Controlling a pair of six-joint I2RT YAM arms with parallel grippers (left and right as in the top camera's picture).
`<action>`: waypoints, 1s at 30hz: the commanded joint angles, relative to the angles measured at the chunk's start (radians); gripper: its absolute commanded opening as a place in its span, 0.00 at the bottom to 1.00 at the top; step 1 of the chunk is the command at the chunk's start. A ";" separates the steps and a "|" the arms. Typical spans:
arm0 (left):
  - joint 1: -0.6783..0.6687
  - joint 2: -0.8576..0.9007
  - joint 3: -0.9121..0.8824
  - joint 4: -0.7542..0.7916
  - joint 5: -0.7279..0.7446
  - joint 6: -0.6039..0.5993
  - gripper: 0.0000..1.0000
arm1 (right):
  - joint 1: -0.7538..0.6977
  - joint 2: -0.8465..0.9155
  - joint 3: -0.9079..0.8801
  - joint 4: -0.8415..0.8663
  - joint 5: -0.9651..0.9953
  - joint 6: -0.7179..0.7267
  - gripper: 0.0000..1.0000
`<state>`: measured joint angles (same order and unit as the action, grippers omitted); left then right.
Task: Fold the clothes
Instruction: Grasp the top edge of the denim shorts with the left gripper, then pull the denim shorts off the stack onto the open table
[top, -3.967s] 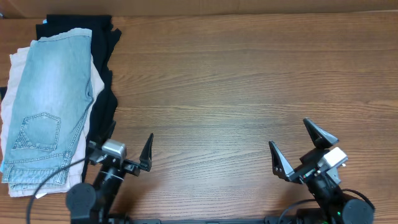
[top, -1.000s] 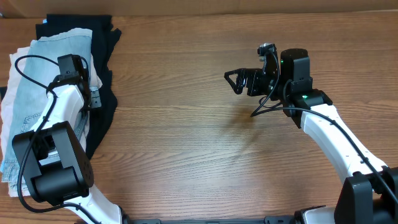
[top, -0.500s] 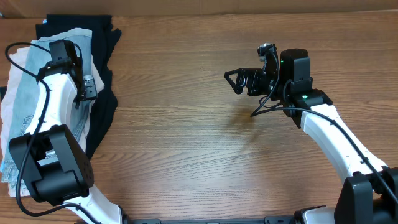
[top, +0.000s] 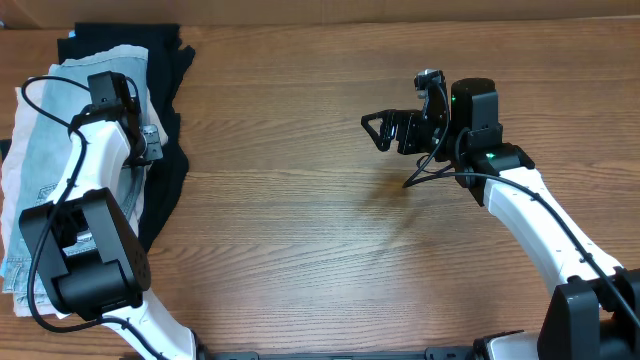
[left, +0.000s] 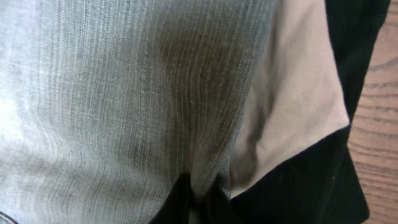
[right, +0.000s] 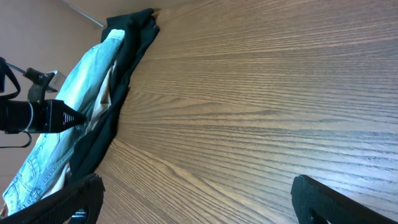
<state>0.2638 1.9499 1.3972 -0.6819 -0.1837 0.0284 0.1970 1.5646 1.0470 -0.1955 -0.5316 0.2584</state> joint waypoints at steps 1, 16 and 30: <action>-0.002 0.002 0.005 -0.005 0.016 -0.006 0.04 | 0.005 -0.001 0.020 0.005 0.008 0.002 1.00; -0.070 0.002 0.573 -0.557 0.346 -0.006 0.04 | -0.021 -0.038 0.023 -0.003 -0.005 0.005 0.98; -0.554 0.067 0.574 -0.404 0.498 -0.061 0.04 | -0.324 -0.394 0.022 -0.290 0.000 0.003 0.99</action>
<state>-0.1848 1.9800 1.9766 -1.1313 0.2386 0.0128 -0.0803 1.2098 1.0489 -0.4583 -0.5350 0.2615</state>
